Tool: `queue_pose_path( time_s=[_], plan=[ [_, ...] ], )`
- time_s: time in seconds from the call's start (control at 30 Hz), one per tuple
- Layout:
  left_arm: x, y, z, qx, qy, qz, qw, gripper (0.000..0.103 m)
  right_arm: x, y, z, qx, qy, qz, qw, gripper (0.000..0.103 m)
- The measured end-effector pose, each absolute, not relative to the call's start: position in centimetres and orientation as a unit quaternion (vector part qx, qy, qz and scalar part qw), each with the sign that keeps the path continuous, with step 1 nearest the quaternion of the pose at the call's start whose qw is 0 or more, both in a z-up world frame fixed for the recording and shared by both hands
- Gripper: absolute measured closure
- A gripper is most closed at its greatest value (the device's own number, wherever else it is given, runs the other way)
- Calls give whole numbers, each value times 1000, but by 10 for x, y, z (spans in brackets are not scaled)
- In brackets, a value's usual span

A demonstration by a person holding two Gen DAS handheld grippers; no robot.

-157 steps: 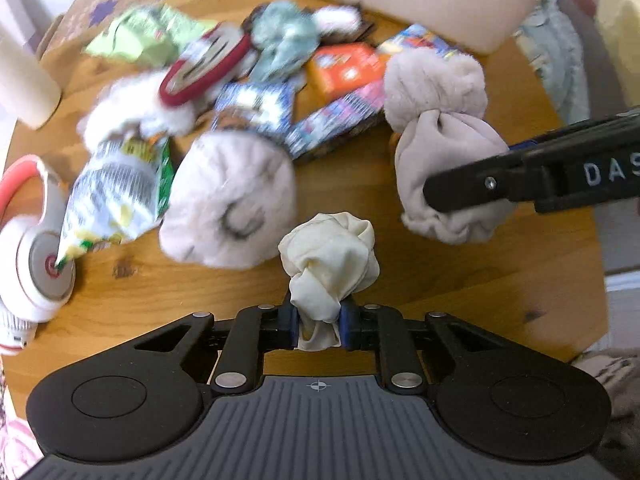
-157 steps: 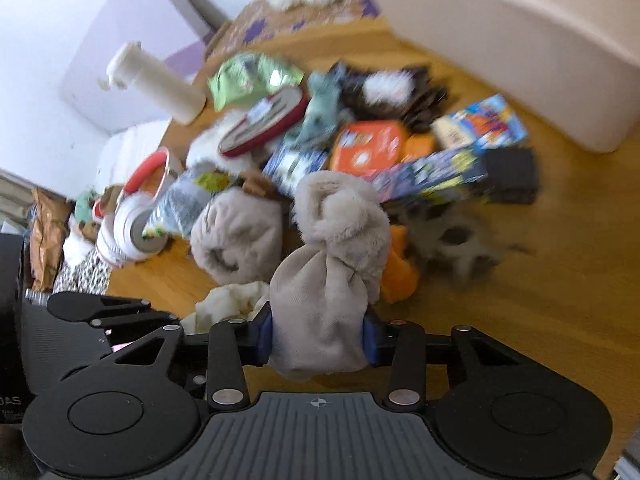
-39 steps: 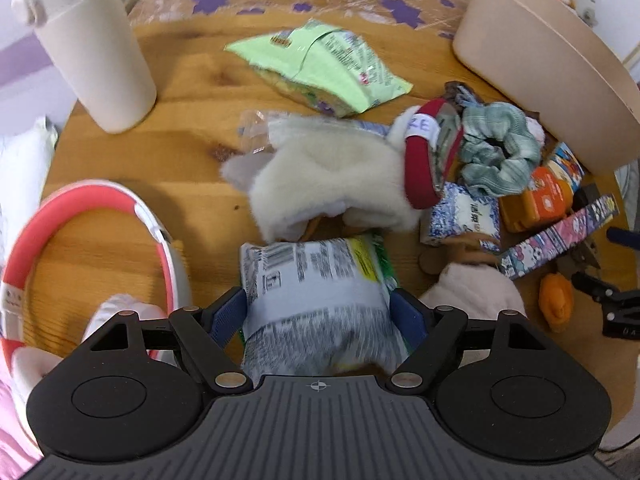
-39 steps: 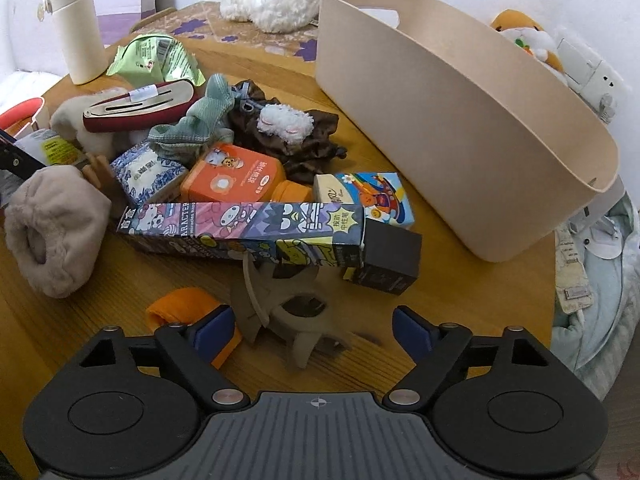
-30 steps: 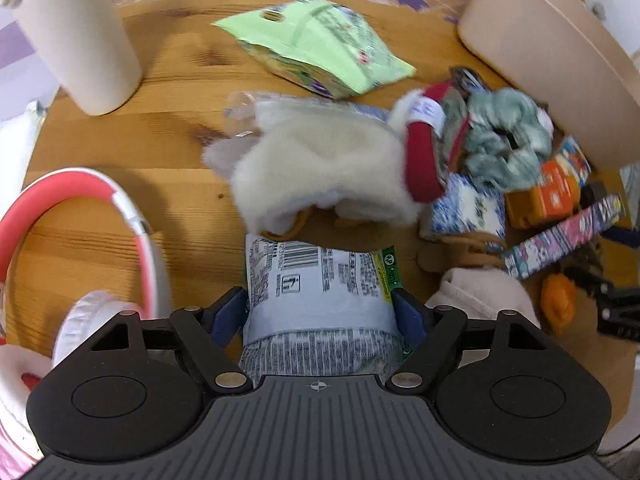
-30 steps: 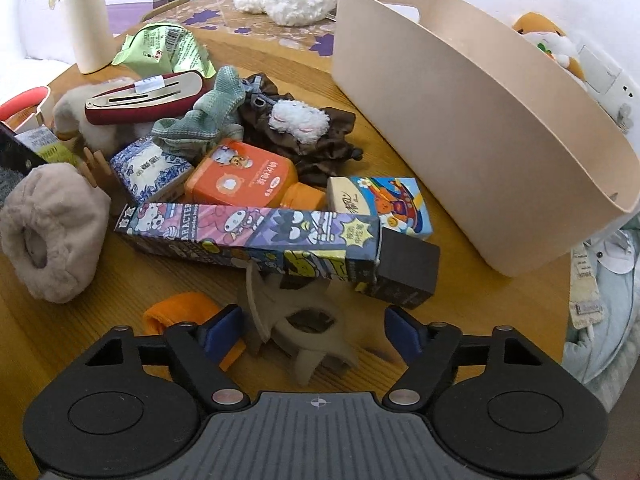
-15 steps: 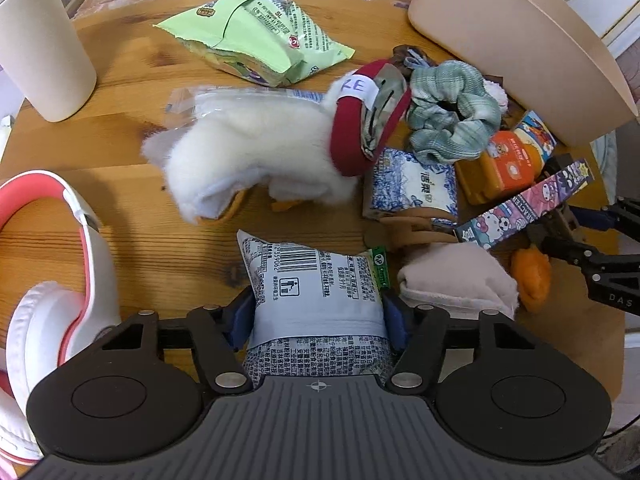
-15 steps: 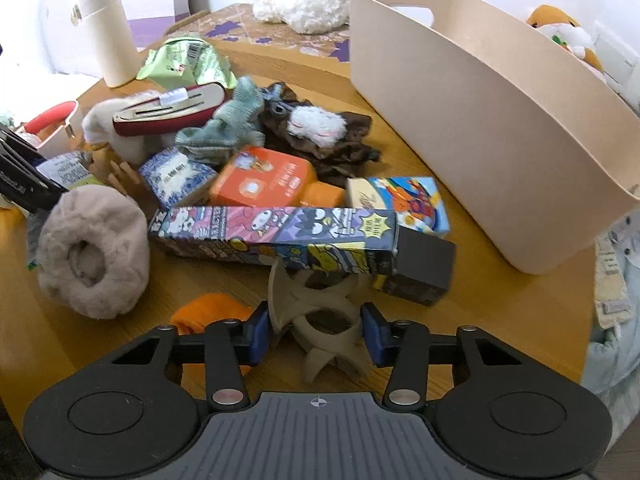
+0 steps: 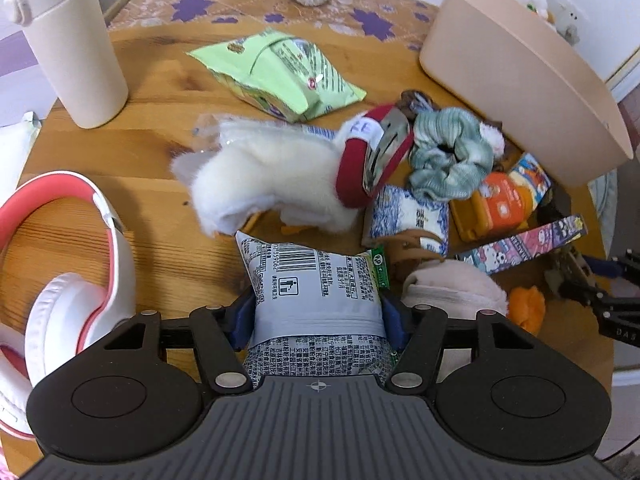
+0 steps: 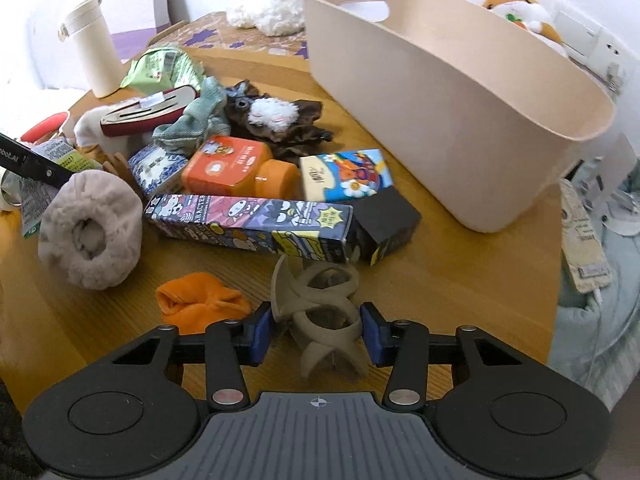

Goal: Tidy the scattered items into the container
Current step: 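Lift the snack bag and brown clip and carry them over the basket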

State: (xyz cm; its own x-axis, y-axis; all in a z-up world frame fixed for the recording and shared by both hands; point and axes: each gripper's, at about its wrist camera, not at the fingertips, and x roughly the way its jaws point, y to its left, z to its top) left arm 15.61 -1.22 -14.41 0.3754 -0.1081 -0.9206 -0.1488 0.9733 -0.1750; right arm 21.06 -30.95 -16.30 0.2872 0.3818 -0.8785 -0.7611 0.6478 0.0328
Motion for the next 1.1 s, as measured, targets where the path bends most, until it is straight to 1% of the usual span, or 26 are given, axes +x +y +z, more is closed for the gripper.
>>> queue_pose_path(
  time_s=[0.13,0.17,0.2,0.3,0.8,1.1],
  plan=[
    [155,-10,-139,-119,552,16,825,41,211,-320,-158,-195,467,366,781,60],
    [154,-10,-138,-120,550,17,826,41,211,-322,-156,-194,466,365,782,65],
    [154,-9,-137,-125,548,19,827,41,211,-325,-155,-191,466,366,783,65],
    [152,-6,-133,-133,541,24,830,41,212,-330,-151,-185,465,365,785,68],
    [153,-8,-114,-141,514,23,846,41,210,-345,-137,-164,454,365,796,68],
    [161,-18,-88,-138,484,-2,864,41,210,-353,-103,-158,418,373,813,68]
  ],
)
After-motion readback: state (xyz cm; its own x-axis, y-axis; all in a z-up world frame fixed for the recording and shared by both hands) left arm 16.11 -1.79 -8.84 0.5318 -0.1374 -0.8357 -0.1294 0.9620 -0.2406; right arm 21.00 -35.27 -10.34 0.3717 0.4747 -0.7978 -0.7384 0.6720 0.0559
